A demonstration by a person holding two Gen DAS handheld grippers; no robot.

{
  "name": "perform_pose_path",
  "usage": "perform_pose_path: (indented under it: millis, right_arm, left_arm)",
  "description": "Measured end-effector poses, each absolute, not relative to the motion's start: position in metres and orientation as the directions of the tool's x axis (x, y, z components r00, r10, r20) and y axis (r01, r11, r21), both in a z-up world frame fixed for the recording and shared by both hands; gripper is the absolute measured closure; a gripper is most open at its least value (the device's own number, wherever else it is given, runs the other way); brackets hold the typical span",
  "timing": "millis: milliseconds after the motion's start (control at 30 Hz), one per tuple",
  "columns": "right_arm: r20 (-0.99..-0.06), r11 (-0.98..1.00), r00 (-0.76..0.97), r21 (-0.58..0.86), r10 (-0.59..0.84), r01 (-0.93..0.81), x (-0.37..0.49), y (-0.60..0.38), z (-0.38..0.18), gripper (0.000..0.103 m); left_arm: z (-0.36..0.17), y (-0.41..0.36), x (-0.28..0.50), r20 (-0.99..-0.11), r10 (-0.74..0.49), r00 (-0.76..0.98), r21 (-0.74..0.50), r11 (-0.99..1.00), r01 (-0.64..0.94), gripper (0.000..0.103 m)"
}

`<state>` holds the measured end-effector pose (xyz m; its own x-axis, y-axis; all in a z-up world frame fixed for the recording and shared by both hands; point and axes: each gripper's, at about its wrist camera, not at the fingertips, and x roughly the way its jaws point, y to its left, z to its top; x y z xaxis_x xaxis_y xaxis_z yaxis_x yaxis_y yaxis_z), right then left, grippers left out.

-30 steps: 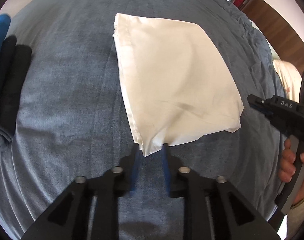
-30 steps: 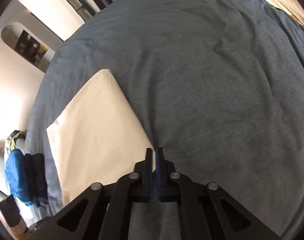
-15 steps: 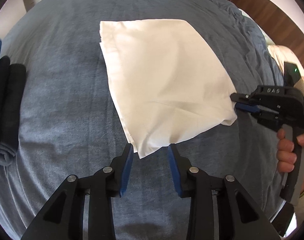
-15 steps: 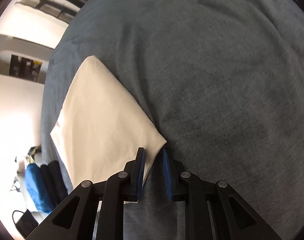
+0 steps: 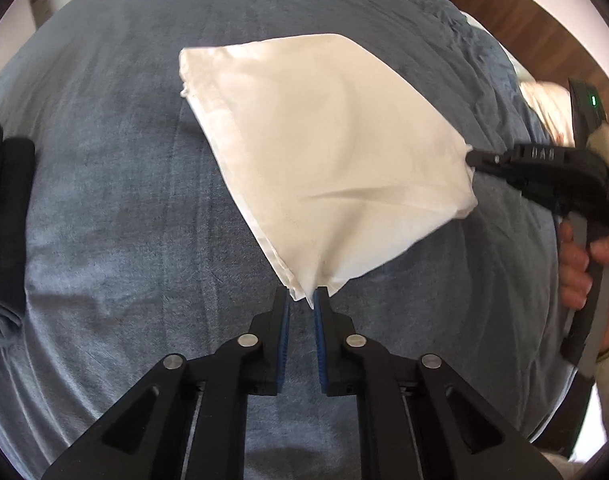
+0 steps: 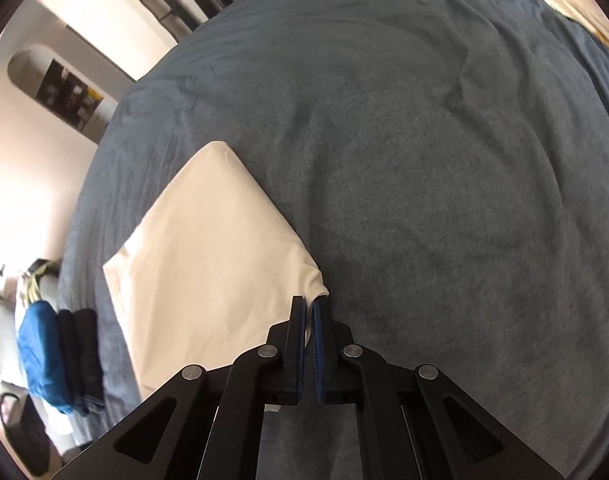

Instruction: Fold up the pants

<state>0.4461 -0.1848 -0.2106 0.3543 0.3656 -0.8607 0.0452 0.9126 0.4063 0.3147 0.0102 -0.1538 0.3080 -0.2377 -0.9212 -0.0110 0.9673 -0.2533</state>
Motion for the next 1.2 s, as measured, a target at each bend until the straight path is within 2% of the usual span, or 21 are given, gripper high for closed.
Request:
perform_pose_path:
  millis: [133, 400, 433, 467, 500, 567, 733, 867, 1000, 1200]
  right_arm:
    - [-0.873, 0.924, 0.341, 0.382, 0.349, 0.034, 0.449, -0.185, -0.217, 0.098]
    - [-0.879, 0.926, 0.33, 0.376, 0.345, 0.033, 0.449, -0.187, -0.222, 0.098]
    - [-0.879, 0.926, 0.329, 0.377, 0.346, 0.033, 0.45, -0.188, -0.222, 0.098]
    - [-0.879, 0.926, 0.328, 0.377, 0.346, 0.033, 0.45, -0.189, -0.222, 0.098]
    - [-0.879, 0.925, 0.327, 0.378, 0.347, 0.034, 0.45, -0.188, -0.222, 0.098]
    - [-0.881, 0.926, 0.325, 0.375, 0.345, 0.035, 0.451, -0.188, -0.224, 0.098]
    - [-0.885, 0.933, 0.327, 0.358, 0.33, 0.028, 0.452, -0.182, -0.226, 0.098]
    - [-0.897, 0.952, 0.333, 0.307, 0.29, -0.002, 0.451, -0.175, -0.227, 0.098]
    - [-0.909, 0.97, 0.341, 0.241, 0.24, -0.041, 0.45, -0.167, -0.227, 0.098]
    - [-0.917, 0.976, 0.337, 0.213, 0.213, -0.04, 0.45, -0.164, -0.227, 0.097]
  left_arm:
    - [-0.156, 0.014, 0.316, -0.914, -0.269, 0.303, -0.29, 0.957, -0.024, 0.079]
    - [-0.16, 0.004, 0.319, -0.911, -0.296, 0.288, -0.301, 0.953, 0.025, 0.08]
    - [-0.158, 0.0, 0.321, -0.911, -0.294, 0.29, -0.295, 0.955, 0.039, 0.082]
    - [-0.155, -0.006, 0.324, -0.908, -0.297, 0.297, -0.292, 0.954, 0.061, 0.091]
    - [-0.153, -0.008, 0.325, -0.908, -0.295, 0.299, -0.283, 0.956, 0.083, 0.095]
    - [-0.15, -0.009, 0.325, -0.905, -0.305, 0.295, -0.281, 0.952, 0.122, 0.1]
    - [-0.142, -0.015, 0.326, -0.908, -0.309, 0.282, -0.252, 0.942, 0.22, 0.101]
    - [-0.145, -0.019, 0.324, -0.929, -0.26, 0.261, -0.168, 0.93, 0.328, 0.101]
    - [-0.154, -0.015, 0.325, -0.943, -0.242, 0.229, -0.158, 0.929, 0.335, 0.101]
    - [-0.159, -0.005, 0.325, -0.955, -0.211, 0.209, -0.158, 0.957, 0.242, 0.101]
